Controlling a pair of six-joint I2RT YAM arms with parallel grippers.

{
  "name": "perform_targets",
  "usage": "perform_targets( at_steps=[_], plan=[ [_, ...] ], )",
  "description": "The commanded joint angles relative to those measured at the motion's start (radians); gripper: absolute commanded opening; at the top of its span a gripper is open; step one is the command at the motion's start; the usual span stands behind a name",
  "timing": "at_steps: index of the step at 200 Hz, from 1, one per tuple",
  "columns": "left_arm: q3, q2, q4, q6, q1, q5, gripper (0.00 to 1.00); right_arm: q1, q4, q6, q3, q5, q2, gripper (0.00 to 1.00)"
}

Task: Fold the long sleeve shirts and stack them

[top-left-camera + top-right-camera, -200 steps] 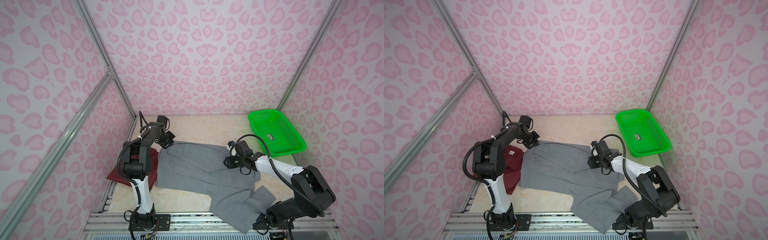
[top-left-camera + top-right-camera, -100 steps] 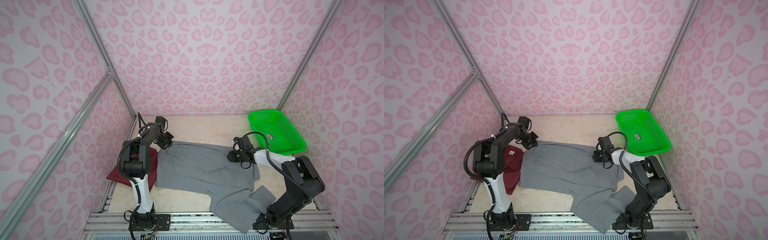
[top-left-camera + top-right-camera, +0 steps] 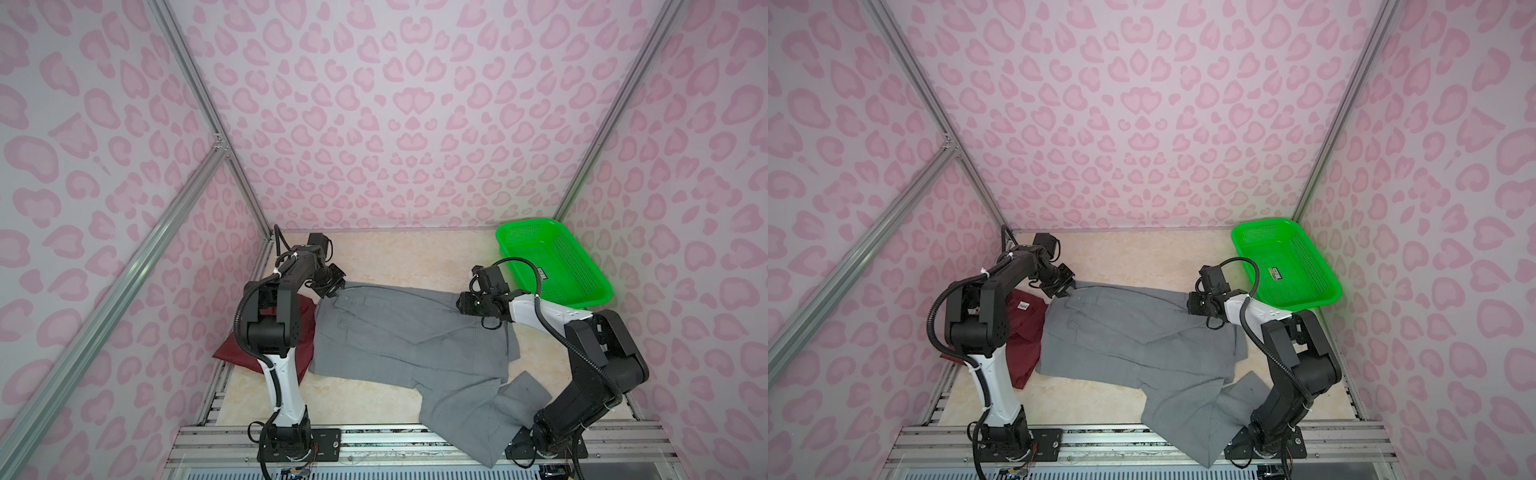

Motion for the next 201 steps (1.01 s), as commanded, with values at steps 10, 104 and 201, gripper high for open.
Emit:
perform_targets(
  at_steps=[10,104,201],
  plan=[
    [0.040,-0.092,-0.032,0.014,0.012,0.004,0.71,0.022,-0.052,-0.027,0.000,0.017,-0.082,0.50],
    [-0.194,-0.317,0.069,0.027,-0.033,-0.086,0.74,0.040,0.142,0.122,-0.100,-0.114,0.048,0.52],
    [-0.432,-0.527,0.080,0.024,-0.119,-0.175,0.75,-0.102,-0.046,0.108,0.398,-0.042,0.421,0.52]
  ],
)
